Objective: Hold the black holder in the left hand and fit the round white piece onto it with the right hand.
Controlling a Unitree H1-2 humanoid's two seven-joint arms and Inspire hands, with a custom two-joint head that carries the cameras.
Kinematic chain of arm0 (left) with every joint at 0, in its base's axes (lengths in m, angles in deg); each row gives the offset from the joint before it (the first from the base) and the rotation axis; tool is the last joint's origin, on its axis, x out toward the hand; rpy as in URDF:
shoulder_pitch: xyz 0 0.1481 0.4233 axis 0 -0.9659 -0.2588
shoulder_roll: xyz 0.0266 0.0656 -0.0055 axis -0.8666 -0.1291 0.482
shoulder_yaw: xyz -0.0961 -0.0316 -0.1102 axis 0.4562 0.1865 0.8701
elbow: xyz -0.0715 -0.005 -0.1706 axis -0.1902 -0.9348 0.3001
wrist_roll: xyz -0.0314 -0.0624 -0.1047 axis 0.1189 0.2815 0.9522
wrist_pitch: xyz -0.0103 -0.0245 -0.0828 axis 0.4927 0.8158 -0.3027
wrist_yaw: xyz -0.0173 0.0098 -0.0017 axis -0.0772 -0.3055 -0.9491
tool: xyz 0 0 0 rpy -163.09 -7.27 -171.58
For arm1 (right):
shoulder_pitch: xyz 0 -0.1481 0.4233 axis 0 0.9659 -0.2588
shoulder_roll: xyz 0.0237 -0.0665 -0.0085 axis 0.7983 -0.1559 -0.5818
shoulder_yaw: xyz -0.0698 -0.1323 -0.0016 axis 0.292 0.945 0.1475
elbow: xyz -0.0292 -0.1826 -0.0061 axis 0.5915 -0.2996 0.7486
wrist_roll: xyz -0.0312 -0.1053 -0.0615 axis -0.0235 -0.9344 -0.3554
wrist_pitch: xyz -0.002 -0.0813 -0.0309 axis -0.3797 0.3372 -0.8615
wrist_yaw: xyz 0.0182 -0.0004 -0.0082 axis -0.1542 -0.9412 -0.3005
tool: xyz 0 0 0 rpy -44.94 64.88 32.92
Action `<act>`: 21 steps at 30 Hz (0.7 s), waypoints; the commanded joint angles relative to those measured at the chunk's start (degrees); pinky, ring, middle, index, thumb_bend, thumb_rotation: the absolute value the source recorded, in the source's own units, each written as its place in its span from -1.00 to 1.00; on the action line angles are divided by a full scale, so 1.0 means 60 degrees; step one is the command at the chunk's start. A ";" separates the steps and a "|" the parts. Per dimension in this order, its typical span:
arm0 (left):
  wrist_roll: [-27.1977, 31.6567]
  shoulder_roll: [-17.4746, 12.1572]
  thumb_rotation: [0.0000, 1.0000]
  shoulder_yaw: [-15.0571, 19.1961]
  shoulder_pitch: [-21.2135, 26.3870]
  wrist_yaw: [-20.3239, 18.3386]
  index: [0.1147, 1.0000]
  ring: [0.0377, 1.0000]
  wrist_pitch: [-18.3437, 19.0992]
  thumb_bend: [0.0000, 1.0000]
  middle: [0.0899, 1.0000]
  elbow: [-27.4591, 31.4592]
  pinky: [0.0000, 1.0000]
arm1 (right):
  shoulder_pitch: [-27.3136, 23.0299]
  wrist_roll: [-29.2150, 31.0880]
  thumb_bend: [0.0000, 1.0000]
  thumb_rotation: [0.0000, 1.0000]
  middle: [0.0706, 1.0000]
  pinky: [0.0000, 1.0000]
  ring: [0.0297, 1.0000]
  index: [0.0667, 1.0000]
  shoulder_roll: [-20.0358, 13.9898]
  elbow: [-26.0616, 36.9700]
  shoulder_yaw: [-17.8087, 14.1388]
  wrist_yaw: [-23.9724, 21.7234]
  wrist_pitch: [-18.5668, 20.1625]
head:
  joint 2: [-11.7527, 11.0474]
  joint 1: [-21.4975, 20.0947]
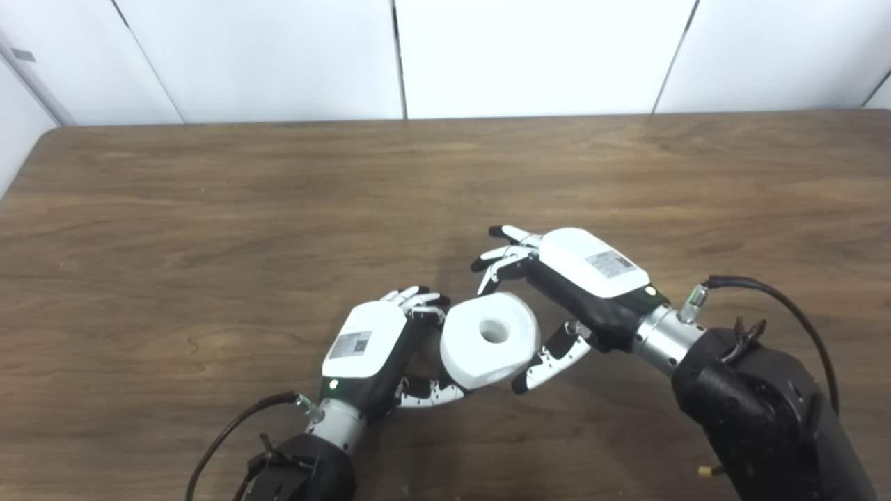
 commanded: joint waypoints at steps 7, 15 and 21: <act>0.0020 0.0027 -0.91 -0.0274 -0.0200 -0.0618 -0.15 0.80 0.0307 0.02 0.62 -0.0445 0.77 | -0.0213 -0.0262 0.05 -0.74 0.59 0.82 0.93 -0.11 0.0009 0.0181 -0.0001 -0.0120 -0.0434 | 0.0001 -0.0019; -0.0035 0.0031 -0.91 -0.0297 -0.0198 -0.0747 -0.15 0.81 0.0395 0.02 0.63 -0.0350 0.78 | -0.0295 -0.0371 0.05 -0.74 0.59 0.75 0.92 -0.11 -0.0075 0.0084 -0.0101 -0.0242 -0.0576 | -0.0007 -0.0080; -0.0042 0.0009 -0.91 -0.0327 -0.0198 -0.0710 -0.15 0.80 0.0393 0.02 0.62 -0.0339 0.77 | -0.0316 -0.0385 0.05 -0.74 0.60 0.73 0.92 -0.11 -0.0032 -0.0006 -0.0223 -0.0150 -0.0647 | -0.0027 -0.0105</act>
